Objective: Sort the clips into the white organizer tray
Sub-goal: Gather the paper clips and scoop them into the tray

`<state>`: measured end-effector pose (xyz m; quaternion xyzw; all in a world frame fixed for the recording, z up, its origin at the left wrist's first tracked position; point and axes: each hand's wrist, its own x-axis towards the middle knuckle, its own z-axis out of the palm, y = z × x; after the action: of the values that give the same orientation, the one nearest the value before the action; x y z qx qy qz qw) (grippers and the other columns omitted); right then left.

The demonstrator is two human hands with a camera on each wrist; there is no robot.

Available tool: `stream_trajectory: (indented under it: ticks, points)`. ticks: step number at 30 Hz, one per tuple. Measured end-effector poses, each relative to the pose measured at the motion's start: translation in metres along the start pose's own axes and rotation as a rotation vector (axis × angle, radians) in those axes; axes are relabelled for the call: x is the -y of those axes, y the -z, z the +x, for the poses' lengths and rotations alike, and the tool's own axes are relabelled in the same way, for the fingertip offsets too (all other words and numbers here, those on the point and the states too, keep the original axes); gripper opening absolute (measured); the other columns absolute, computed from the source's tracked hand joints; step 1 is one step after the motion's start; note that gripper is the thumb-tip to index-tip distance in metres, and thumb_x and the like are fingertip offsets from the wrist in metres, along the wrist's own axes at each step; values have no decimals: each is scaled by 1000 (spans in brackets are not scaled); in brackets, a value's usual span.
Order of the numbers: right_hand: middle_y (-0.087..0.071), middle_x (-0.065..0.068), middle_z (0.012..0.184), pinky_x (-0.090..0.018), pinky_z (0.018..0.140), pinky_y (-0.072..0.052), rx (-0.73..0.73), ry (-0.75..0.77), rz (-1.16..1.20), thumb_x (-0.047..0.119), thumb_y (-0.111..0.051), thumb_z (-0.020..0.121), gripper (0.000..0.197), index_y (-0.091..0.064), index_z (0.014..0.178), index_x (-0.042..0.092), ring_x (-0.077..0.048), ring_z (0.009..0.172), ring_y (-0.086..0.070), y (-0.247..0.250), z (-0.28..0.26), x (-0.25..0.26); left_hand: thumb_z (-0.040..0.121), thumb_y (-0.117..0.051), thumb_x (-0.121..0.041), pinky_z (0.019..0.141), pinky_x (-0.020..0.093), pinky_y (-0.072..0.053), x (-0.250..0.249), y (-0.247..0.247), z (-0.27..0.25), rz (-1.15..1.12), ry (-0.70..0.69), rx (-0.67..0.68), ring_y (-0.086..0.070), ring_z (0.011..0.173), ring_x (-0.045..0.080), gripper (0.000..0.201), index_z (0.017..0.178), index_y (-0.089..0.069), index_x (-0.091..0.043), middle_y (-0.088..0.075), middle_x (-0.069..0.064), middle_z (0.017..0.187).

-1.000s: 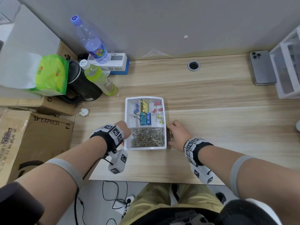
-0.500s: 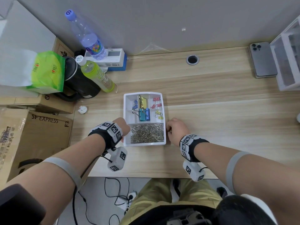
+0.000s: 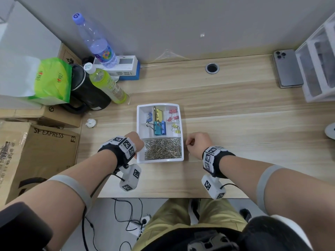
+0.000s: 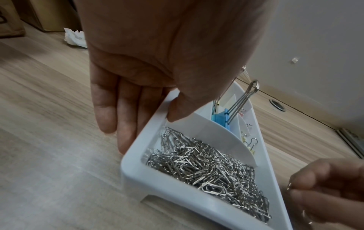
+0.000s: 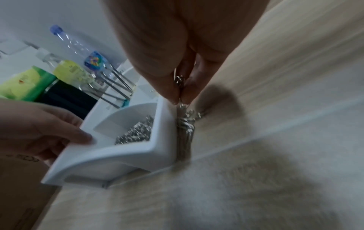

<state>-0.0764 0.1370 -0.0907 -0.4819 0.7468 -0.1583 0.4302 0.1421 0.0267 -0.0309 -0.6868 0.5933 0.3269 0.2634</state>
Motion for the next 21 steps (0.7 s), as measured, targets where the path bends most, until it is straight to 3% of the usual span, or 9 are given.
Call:
stream_trajectory:
  ticks: [6, 9, 12, 15, 18, 21]
  points:
    - [-65, 12, 70, -8, 60, -43, -4, 82, 79, 5, -68, 79, 17, -70, 70, 19, -1, 65, -59, 22, -3, 24, 93, -48, -7, 52, 27, -51, -1, 4, -2, 11, -10, 16, -60, 70, 27, 30, 63, -46, -8, -54, 7, 63]
    - [-66, 11, 72, -9, 61, -46, 48, 162, 76, 8, -73, 80, 14, -70, 72, 20, -3, 68, -60, 17, -5, 43, 93, -47, -7, 53, 28, -50, -1, 4, -3, 12, -9, 10, -59, 71, 27, 31, 62, -45, -9, -52, 6, 63]
    - [-68, 7, 81, -17, 69, -50, 92, 207, 60, 14, -75, 81, 5, -72, 79, 18, -8, 75, -63, 1, -8, 59, 93, -48, -7, 65, 34, -57, -1, 4, -2, 6, 2, 17, -60, 68, 27, 30, 63, -46, -8, -54, 7, 63]
    - [-71, 4, 93, -27, 78, -54, 177, 321, -117, 28, -70, 86, 15, -73, 97, 20, -13, 84, -64, -14, -12, 67, 96, -46, -10, 75, 36, -57, -2, 6, -4, -4, 3, 43, -63, 70, 28, 29, 67, -46, -6, -58, 10, 68]
    - [-73, 1, 103, -33, 81, -54, 228, 448, -346, 31, -58, 92, 23, -71, 108, 22, -20, 93, -65, -16, -15, 68, 99, -41, -12, 83, 34, -54, -1, 10, -5, 17, 8, 68, -68, 94, 32, 29, 71, -45, -6, -61, 15, 83]
    - [-72, 3, 102, -32, 79, -53, 136, 494, -362, 27, -53, 94, 23, -71, 108, 20, -18, 91, -65, -3, -14, 61, 96, -44, -9, 76, 31, -53, 4, 13, -5, 44, 7, 45, -62, 79, 27, 31, 65, -44, -8, -56, 8, 72]
